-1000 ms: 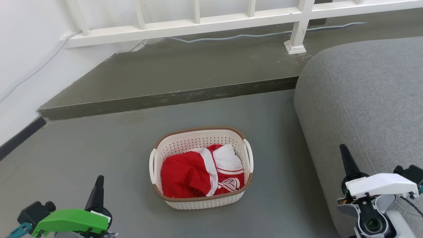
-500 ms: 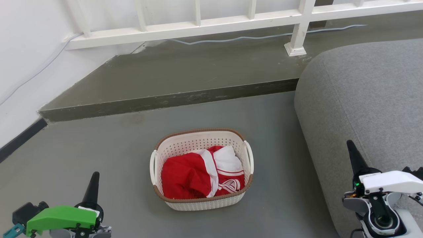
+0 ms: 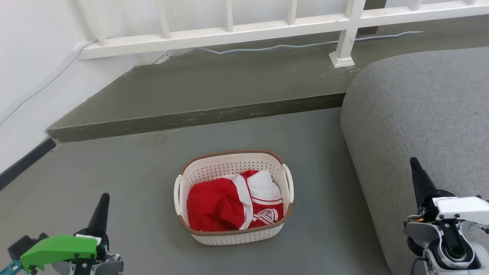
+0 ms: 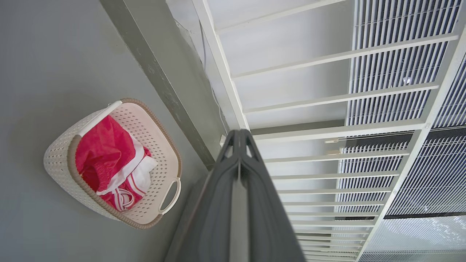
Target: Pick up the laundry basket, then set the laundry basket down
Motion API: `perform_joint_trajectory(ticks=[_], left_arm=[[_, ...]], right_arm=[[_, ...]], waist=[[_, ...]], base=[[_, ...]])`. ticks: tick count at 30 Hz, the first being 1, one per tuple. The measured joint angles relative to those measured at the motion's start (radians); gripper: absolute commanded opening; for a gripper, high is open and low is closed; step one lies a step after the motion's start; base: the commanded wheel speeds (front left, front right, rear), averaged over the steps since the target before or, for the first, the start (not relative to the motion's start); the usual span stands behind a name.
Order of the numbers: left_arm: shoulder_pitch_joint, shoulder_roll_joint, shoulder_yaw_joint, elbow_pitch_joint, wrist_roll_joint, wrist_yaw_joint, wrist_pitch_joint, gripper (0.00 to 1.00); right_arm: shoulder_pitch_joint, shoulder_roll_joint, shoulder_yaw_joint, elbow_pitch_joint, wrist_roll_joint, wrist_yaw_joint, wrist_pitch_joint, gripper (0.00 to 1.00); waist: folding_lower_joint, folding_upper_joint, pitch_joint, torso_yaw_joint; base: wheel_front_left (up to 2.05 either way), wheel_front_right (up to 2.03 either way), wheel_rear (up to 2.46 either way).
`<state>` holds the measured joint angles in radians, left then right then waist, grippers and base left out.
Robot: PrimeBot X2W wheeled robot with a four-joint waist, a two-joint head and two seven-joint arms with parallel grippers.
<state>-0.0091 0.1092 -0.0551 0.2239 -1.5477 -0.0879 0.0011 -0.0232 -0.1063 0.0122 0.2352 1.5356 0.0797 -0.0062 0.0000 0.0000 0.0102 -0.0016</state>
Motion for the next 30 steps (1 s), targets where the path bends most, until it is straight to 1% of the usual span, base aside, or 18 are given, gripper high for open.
perform_joint_trajectory(ticks=[3, 11, 21, 30], left_arm=[[-0.009, -0.001, 0.011, 0.007, -0.026, -0.001, 0.007, 0.0], [-0.024, -0.003, 0.034, 0.025, -0.129, -0.022, 0.026, 0.0], [-0.031, -0.005, 0.038, 0.03, -0.13, -0.027, 0.031, 0.0], [-0.032, -0.006, 0.038, 0.034, -0.13, -0.028, 0.034, 0.0]], right_arm=[[-0.005, 0.0, -0.009, 0.004, 0.037, 0.008, 0.008, 0.0], [-0.014, 0.0, -0.037, 0.011, 0.147, 0.026, 0.026, 0.0], [-0.02, 0.0, -0.039, 0.018, 0.148, 0.034, 0.026, 0.0], [-0.021, 0.0, -0.04, 0.023, 0.148, 0.034, 0.026, 0.0]], waist=[[0.0, 0.0, -0.002, 0.0], [0.0, 0.0, -0.006, 0.002], [0.0, 0.0, -0.006, 0.002], [0.0, 0.0, -0.007, 0.002]], base=[[0.0, 0.0, 0.0], [0.0, 0.0, 0.0], [0.0, 0.0, 0.0], [0.0, 0.0, 0.0]])
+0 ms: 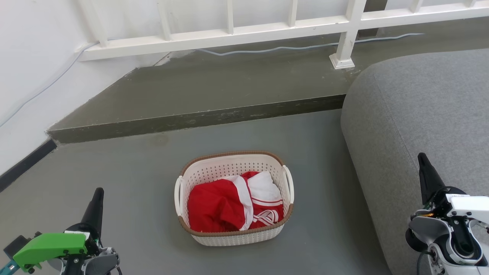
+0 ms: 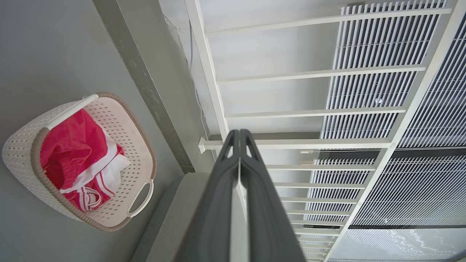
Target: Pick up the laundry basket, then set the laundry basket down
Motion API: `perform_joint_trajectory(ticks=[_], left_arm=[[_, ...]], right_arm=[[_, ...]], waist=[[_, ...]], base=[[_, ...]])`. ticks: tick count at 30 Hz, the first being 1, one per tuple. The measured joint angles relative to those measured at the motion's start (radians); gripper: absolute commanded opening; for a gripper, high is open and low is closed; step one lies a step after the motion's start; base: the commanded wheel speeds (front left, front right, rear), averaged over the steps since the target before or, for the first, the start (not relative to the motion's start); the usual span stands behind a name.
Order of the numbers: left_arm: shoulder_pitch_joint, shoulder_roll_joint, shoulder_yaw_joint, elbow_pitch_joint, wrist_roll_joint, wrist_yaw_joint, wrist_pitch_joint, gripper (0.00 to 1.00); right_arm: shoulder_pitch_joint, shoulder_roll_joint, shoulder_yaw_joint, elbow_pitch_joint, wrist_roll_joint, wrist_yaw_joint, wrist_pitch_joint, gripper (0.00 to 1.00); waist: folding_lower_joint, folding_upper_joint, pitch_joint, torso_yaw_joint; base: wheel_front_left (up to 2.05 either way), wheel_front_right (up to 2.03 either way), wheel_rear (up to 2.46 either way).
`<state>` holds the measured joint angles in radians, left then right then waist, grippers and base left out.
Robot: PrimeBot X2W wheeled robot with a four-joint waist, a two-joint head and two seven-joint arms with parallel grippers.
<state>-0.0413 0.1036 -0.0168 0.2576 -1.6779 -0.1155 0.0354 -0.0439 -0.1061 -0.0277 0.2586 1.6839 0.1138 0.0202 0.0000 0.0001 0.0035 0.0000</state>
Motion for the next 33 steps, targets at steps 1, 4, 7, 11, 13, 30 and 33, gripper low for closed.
perform_joint_trajectory(ticks=[1, 4, 7, 11, 13, 30, 33], left_arm=[[0.0, 0.0, 0.0, 0.001, 0.0, 0.0, 0.0, 0.0], [0.0, 0.0, 0.0, 0.002, 0.0, 0.0, 0.0, 0.0], [0.0, 0.0, 0.001, 0.003, 0.0, 0.0, 0.0, 0.0], [0.0, 0.0, 0.001, 0.004, 0.0, 0.0, 0.0, 0.0], [0.0, 0.0, 0.001, 0.005, 0.0, 0.0, 0.0, 0.0], [-0.001, -0.001, 0.004, 0.011, 0.0, -0.003, 0.0, 0.0], [-0.001, -0.001, 0.004, 0.012, 0.0, -0.003, 0.0, 0.0]], right_arm=[[0.0, 0.0, 0.0, 0.001, 0.0, 0.0, 0.0, 0.0], [-0.001, 0.0, 0.0, 0.002, 0.0, 0.0, 0.003, 0.0], [-0.006, 0.0, -0.001, 0.004, 0.0, 0.0, 0.007, 0.0], [-0.009, 0.0, -0.001, 0.006, 0.0, 0.0, 0.007, 0.0], [-0.009, 0.0, -0.002, 0.006, 0.0, 0.0, 0.007, 0.0], [-0.01, 0.001, -0.003, 0.01, 0.0, 0.0, 0.007, 0.0], [-0.01, 0.001, -0.003, 0.011, 0.0, 0.0, 0.007, 0.0]], waist=[[0.0, 0.0, 0.0, 0.0], [0.0, 0.0, 0.0, 0.0], [0.0, 0.0, 0.0, 0.0], [0.0, 0.0, 0.0, 0.0], [0.0, 0.0, 0.0, 0.0], [0.0, -0.0001, -0.001, 0.0], [0.0, 0.0, -0.001, 0.0]], base=[[0.0, 0.0, 0.0], [0.0, 0.0, 0.0], [0.0, 0.0, 0.0], [0.0, 0.0, 0.0], [0.0, 0.0, 0.0], [0.0, 0.0, 0.0], [0.0, 0.0, 0.0]])
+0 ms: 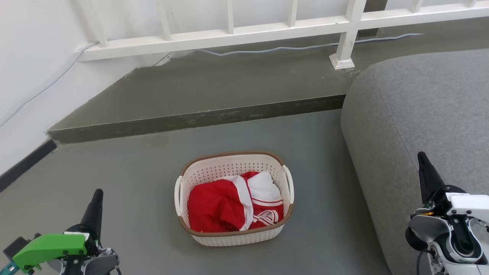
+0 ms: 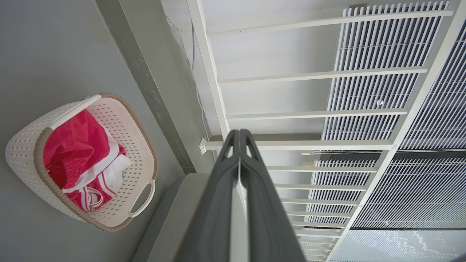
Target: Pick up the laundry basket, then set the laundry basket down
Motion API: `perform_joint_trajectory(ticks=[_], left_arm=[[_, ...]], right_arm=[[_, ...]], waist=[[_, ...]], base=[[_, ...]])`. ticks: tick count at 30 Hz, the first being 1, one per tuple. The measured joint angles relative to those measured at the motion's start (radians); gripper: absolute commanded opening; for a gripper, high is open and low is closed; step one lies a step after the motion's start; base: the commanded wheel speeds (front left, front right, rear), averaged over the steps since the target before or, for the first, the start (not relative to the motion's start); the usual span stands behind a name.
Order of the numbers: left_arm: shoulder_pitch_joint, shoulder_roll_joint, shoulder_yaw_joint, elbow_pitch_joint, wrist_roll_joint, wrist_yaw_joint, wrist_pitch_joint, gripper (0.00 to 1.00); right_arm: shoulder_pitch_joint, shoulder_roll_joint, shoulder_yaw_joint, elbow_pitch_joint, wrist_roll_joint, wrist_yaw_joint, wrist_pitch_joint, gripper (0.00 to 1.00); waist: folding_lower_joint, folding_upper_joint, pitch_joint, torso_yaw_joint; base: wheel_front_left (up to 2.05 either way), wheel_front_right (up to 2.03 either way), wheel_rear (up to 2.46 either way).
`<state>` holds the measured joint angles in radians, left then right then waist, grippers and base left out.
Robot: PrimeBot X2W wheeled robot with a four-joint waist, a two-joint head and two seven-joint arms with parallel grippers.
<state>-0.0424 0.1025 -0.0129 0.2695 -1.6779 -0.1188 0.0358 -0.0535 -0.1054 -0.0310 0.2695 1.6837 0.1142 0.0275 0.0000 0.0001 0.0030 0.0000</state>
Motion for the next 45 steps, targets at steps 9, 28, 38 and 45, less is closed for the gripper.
perform_joint_trajectory(ticks=[9, 28, 38, 45], left_arm=[[0.0, 0.0, 0.001, 0.003, 0.0, 0.0, 0.0, 0.0], [-0.001, -0.002, 0.003, 0.006, 0.0, 0.0, 0.003, 0.0], [-0.001, -0.003, 0.004, 0.007, 0.0, 0.0, 0.003, 0.0], [-0.002, -0.004, 0.005, 0.008, 0.0, -0.001, 0.004, 0.0]], right_arm=[[0.0, 0.0, -0.001, 0.002, 0.0, 0.0, 0.001, 0.0], [-0.001, 0.001, -0.003, 0.005, 0.0, 0.0, 0.001, 0.0], [-0.001, 0.002, -0.005, 0.006, 0.0, 0.0, 0.001, 0.0], [-0.001, 0.003, -0.006, 0.007, 0.0, 0.0, 0.001, 0.0]], waist=[[0.0, 0.0, 0.0, 0.0], [0.0, 0.0, 0.0, 0.0], [0.0, 0.0, 0.0, 0.0], [0.0, 0.0, 0.0, 0.0]], base=[[0.0, 0.0, 0.0], [0.0, 0.0, 0.0], [0.0, 0.0, 0.0], [0.0, 0.0, 0.0]])
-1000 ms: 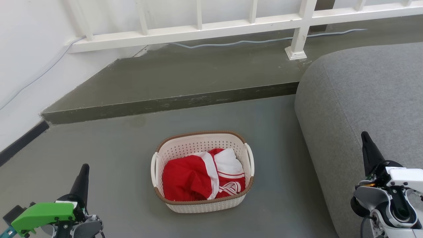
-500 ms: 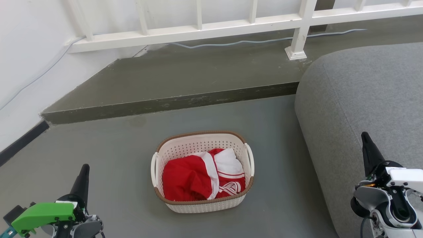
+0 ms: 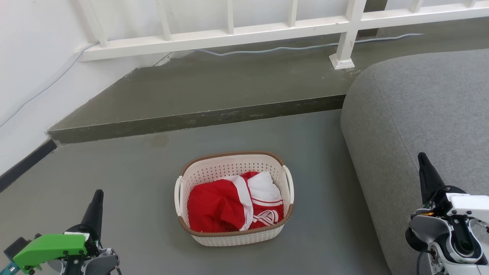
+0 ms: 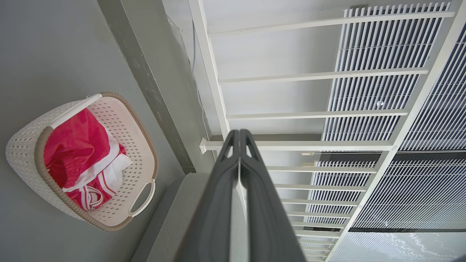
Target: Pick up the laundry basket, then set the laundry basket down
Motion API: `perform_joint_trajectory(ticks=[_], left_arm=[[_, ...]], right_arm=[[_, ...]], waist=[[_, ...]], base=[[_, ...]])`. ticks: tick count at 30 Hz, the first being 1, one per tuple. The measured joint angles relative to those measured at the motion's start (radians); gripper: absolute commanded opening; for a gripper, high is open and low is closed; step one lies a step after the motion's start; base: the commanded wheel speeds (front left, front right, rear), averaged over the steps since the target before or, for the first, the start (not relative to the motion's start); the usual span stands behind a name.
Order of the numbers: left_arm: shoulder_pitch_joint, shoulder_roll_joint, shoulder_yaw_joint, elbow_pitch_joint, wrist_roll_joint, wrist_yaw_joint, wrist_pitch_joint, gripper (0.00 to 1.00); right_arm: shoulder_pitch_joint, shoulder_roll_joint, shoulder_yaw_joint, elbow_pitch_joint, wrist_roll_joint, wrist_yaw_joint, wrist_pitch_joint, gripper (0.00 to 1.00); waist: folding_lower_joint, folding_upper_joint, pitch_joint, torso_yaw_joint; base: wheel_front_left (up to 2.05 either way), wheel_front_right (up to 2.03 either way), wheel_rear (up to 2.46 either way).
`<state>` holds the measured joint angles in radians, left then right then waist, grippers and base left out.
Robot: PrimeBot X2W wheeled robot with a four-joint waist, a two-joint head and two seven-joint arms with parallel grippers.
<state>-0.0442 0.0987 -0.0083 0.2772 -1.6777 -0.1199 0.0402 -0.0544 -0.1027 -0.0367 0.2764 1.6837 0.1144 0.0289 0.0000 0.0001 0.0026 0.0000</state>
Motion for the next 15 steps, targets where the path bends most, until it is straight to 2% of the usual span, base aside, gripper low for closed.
perform_joint_trajectory(ticks=[15], left_arm=[[0.0, -0.002, 0.002, 0.001, 0.0, 0.0, 0.0, 0.0]], right_arm=[[0.0, 0.001, -0.001, 0.001, 0.0, 0.0, 0.0, 0.0]], waist=[[0.0, 0.0, 0.0, 0.0]], base=[[0.0, 0.0, 0.0]])
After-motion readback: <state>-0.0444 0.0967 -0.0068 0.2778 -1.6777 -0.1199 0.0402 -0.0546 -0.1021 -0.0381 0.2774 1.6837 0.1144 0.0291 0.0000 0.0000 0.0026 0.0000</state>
